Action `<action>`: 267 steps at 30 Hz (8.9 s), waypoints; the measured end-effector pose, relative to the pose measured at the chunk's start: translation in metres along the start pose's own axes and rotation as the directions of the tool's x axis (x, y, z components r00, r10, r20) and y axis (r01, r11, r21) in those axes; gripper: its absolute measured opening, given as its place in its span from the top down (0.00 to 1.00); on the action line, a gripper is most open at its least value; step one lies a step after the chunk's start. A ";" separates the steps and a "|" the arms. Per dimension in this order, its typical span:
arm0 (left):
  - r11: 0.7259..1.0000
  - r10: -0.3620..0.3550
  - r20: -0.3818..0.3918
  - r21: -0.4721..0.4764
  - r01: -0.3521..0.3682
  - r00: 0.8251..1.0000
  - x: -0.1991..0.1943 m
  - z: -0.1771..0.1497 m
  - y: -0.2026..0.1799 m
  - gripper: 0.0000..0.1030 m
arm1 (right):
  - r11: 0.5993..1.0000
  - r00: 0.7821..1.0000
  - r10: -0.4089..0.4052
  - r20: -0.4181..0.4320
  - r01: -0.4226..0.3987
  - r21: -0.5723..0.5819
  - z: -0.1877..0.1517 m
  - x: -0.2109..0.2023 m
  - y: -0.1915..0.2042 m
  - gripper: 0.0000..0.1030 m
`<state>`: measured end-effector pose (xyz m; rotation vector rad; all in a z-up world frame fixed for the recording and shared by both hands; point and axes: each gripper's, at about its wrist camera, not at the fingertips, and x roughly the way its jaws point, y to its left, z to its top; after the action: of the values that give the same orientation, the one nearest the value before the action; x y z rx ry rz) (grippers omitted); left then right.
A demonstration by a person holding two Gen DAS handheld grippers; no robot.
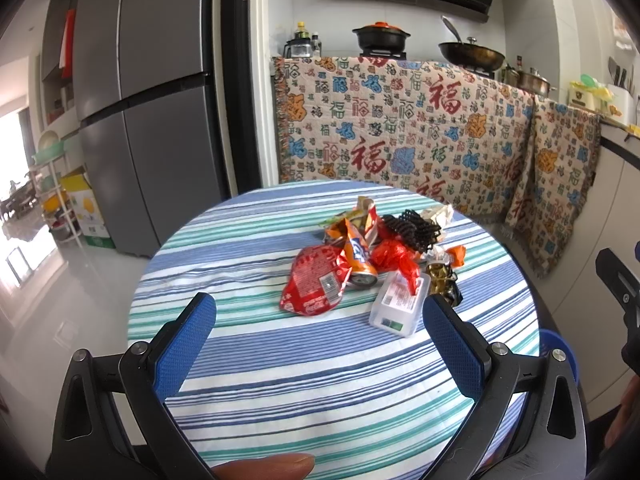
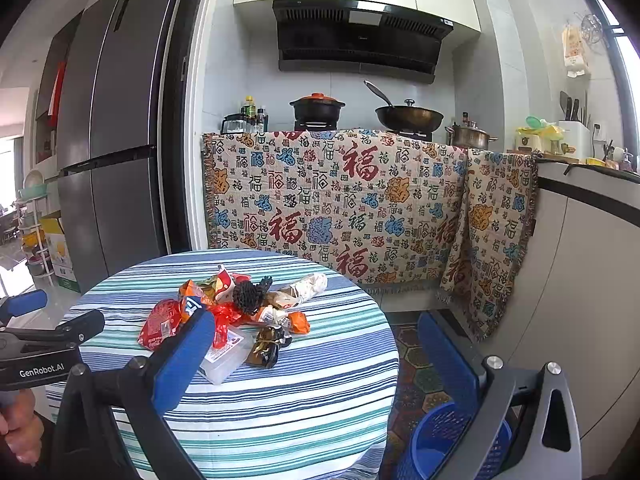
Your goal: Collect trash
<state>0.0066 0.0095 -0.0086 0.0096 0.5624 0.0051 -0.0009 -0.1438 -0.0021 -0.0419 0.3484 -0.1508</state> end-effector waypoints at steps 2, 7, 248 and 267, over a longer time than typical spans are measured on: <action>1.000 0.000 0.001 0.000 0.000 1.000 0.000 0.000 0.000 0.00 | 1.000 1.000 0.000 0.000 0.000 0.000 0.000 0.000 0.000 0.00; 1.000 0.000 0.001 0.000 0.000 1.000 0.000 0.000 0.000 0.00 | 1.000 1.000 0.000 0.001 0.000 0.001 0.000 0.000 0.000 0.00; 0.609 -0.603 -0.519 0.190 0.770 0.605 0.154 -0.063 -0.442 0.38 | 0.976 0.786 0.023 -0.617 0.116 0.185 -0.136 0.129 -0.353 0.43; 0.671 -0.662 -0.325 0.146 0.727 0.676 0.095 -0.038 -0.322 0.12 | 0.989 0.935 -0.095 -0.342 0.127 0.073 -0.068 0.086 -0.303 0.40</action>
<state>0.0673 -0.3115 -0.0951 0.0537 0.7873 -0.8519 0.0133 -0.4578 -0.0747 0.0592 0.6824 -0.2881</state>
